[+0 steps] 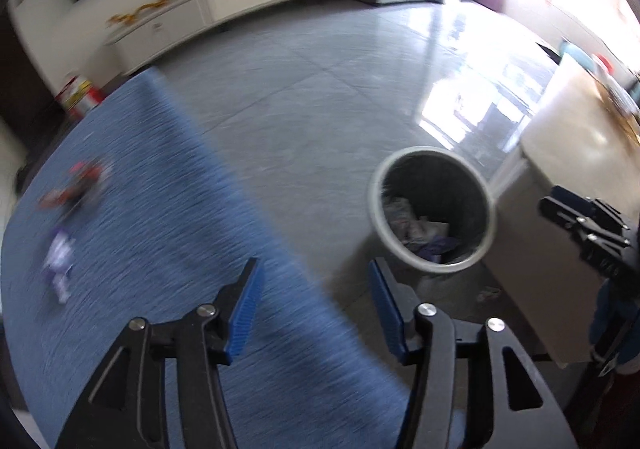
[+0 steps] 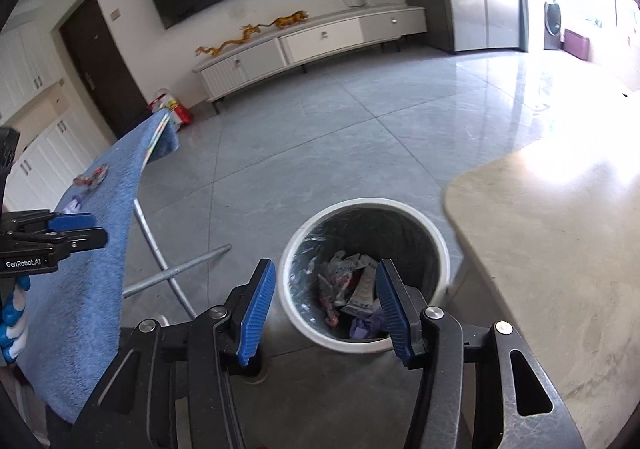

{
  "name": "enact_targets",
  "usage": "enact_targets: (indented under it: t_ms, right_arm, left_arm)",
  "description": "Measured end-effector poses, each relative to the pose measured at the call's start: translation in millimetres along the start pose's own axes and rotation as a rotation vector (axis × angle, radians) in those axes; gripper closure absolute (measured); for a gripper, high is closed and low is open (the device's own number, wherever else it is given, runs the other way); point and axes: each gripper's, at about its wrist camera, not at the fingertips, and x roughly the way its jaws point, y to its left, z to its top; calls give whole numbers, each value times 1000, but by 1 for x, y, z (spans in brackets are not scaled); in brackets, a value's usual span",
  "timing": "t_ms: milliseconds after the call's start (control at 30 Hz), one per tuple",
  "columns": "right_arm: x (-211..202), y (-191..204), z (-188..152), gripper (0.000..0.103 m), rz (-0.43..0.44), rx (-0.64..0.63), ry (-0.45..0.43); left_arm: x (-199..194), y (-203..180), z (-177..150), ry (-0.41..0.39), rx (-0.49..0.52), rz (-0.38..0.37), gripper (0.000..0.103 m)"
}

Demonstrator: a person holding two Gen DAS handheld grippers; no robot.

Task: Collect trash
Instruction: 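Grasp a purple-white wrapper with the left tool while the right tool grasps a clear red bag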

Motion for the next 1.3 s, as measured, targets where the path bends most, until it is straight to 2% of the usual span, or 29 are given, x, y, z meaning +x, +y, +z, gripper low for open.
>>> enact_targets:
  t_ms: [167, 367, 600, 833, 1100, 1300]
  right_arm:
    - [-5, 42, 13, 50, 49, -85, -8]
    - [-5, 110, 41, 50, 121, -224, -15]
    - [27, 202, 83, 49, 225, -379, 8]
    - [88, 292, 112, 49, 292, -536, 64]
    - [162, 362, 131, 49, 348, -626, 135]
    - [201, 397, 136, 49, 364, -666, 166]
  left_arm:
    - [-25, 71, -32, -22, -105, 92, 50]
    - [-45, 153, -57, -25, -245, 157, 50]
    - [-38, 222, -47, -19, -320, 186, 50]
    - [-4, 251, -25, 5, -280, 154, 50]
    - [30, 268, -13, 19, -264, 80, 51]
    - [43, 279, -19, 34, -270, 66, 65]
